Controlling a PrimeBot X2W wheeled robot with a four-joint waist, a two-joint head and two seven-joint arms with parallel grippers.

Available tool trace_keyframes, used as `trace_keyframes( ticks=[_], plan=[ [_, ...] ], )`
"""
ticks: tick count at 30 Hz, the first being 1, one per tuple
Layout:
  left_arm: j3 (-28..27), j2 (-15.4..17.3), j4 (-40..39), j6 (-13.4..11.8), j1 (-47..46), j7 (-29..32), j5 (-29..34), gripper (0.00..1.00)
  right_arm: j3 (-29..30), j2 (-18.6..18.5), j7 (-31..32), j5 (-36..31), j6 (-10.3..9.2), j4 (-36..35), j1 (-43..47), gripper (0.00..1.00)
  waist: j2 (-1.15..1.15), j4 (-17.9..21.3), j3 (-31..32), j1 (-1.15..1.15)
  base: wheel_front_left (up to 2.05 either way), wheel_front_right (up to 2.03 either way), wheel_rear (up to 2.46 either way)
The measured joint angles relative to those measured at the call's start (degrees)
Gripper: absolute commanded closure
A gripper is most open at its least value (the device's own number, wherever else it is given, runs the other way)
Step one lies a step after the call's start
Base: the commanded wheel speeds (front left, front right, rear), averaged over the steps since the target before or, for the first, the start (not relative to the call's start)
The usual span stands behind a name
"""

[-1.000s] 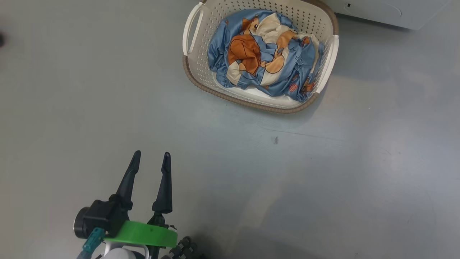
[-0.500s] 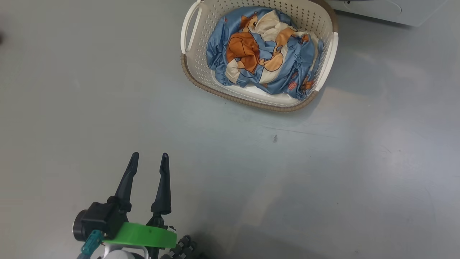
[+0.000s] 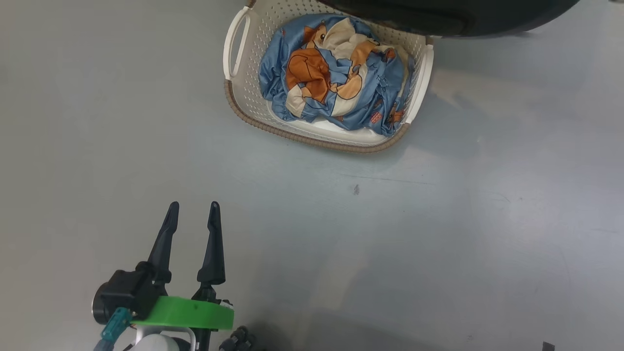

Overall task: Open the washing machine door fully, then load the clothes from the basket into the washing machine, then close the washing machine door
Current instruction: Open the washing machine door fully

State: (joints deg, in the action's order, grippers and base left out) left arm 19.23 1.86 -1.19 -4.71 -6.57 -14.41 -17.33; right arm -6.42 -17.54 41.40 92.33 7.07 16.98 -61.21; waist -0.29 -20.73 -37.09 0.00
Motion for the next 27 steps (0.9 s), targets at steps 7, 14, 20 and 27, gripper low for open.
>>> trace_keyframes(
  ticks=[7, 14, 20, 27],
  plan=[
    [0.0, 0.0, 0.4, 0.0, -0.8, 0.0, -0.7, 0.0, -3.6, 2.7, 3.3, 0.6, 0.0, -2.0, 3.8, 1.0, 0.0, 1.8, 1.4, 0.0, 0.0, 0.0, 0.0],
    [-0.1, 0.0, 1.3, 0.0, -1.7, 0.0, -1.4, 0.0, -5.6, 4.9, 4.8, 1.0, 0.0, -2.6, 7.9, 1.0, 0.0, 3.5, 3.7, 0.0, 0.0, 0.0, 0.0],
    [-0.4, 0.0, 2.1, 0.0, -1.9, 0.0, -1.9, 0.0, -7.2, 6.7, 5.8, 1.2, 0.0, -2.6, 12.1, 1.0, 0.0, 4.6, 6.3, 0.0, 0.0, 0.0, 0.0],
    [-0.4, 0.0, 3.5, 0.0, -2.0, 0.0, -3.4, 0.0, -8.8, 8.8, 5.8, 1.2, 0.0, -1.9, 16.8, 1.0, 0.0, 5.4, 10.2, 0.0, 0.0, 0.0, 0.0]
  ],
)
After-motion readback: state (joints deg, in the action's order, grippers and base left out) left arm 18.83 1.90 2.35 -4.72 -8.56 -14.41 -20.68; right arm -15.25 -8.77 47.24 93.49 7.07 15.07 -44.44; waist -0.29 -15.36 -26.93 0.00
